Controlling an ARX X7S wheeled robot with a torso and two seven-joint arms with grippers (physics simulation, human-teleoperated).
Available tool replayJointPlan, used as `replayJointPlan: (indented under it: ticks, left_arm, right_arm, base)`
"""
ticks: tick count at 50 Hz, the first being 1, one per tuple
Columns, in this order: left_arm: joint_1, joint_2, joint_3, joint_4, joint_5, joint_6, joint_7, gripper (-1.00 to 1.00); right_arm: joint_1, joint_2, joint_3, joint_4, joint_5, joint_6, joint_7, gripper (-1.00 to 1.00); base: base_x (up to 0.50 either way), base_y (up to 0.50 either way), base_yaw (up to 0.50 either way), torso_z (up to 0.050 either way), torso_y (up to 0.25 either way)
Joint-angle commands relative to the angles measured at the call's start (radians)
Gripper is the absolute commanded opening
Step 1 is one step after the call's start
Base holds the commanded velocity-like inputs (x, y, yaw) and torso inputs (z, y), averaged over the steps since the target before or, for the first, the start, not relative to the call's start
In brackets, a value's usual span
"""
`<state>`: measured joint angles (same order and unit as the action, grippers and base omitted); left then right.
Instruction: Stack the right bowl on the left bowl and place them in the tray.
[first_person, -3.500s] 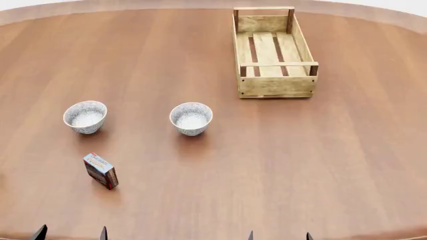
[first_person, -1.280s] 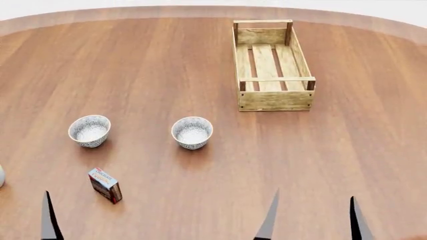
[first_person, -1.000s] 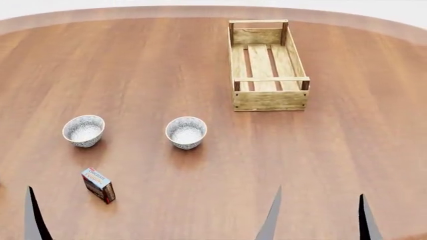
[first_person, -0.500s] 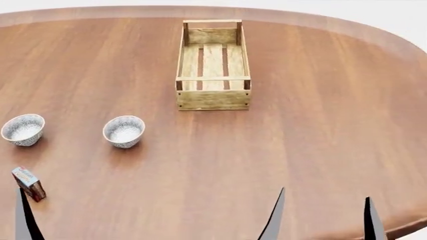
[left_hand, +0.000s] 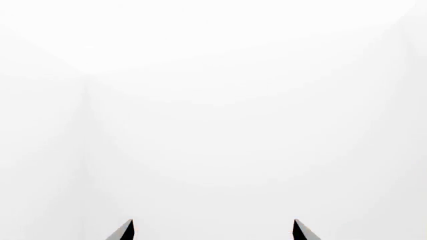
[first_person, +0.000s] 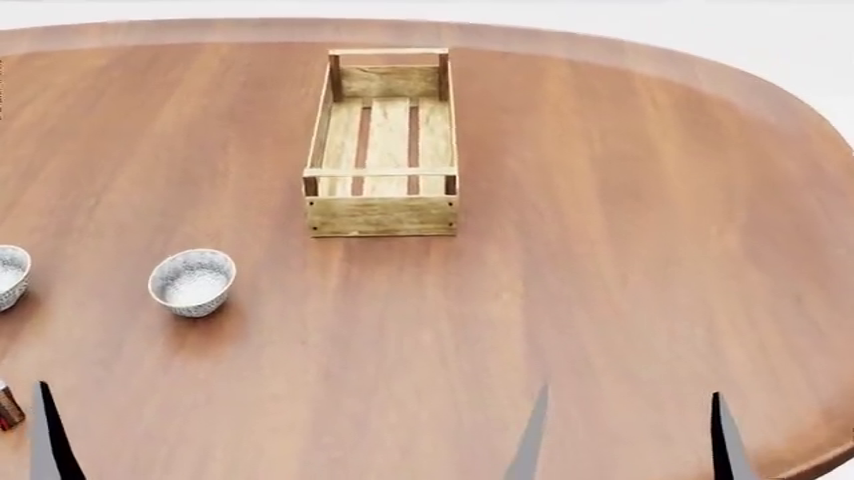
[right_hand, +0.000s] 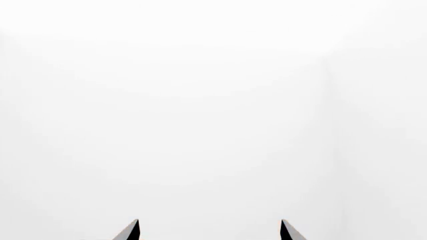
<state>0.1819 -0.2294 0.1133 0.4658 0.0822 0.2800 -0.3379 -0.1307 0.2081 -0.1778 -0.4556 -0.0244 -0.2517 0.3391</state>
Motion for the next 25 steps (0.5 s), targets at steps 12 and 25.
replayJointPlan:
  ticks: [12, 25]
  left_arm:
    - [-0.005, 0.008, 0.0, 0.01, 0.007, -0.016, 0.015, 1.0]
    - [-0.003, 0.002, 0.011, 0.011, 0.014, -0.018, 0.009, 1.0]
  right_arm:
    - [0.011, -0.004, -0.013, -0.013, -0.079, 0.046, -0.012, 1.0]
    - [0.015, -0.003, 0.013, -0.012, -0.023, 0.069, 0.006, 1.0]
  base:
    - [0.5, 0.27, 0.0, 0.0, 0.0]
    - [0.5, 0.12, 0.0, 0.0, 0.0]
